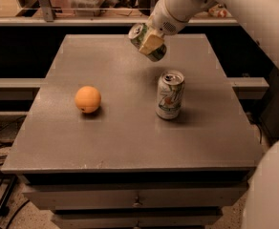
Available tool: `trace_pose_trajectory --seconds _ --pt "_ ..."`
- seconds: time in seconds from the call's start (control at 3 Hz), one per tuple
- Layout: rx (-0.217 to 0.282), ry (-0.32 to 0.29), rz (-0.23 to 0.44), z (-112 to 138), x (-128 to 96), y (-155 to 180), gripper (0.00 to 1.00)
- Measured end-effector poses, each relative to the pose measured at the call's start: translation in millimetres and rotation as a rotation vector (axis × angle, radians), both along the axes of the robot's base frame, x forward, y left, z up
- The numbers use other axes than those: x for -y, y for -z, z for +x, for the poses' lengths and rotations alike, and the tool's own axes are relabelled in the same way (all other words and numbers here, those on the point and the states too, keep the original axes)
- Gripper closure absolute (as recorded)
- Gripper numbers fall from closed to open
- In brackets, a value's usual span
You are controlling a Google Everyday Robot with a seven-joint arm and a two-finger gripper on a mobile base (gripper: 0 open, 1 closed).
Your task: Knock green can over
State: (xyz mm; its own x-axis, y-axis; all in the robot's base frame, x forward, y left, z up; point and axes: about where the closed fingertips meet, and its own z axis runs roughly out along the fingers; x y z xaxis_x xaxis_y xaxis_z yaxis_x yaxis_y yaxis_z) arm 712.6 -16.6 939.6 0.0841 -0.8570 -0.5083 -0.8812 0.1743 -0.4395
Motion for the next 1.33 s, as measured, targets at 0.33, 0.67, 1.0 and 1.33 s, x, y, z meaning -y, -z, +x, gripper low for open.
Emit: trace_pose_trajectory --seconds 0.33,0.67,1.0,1.33 --pt "-0.023 -0.063 -0.16 -7.7 3.4 13.3 0.38" --pt "-0.074 -0.124 -0.224 -18.8 7.4 20.2 0.14" --pt "-0.087 -0.133 -0.231 -21.3 7.2 23.0 0.0" --pt "-0.087 -0.133 -0.231 -21.3 7.2 23.0 0.0"
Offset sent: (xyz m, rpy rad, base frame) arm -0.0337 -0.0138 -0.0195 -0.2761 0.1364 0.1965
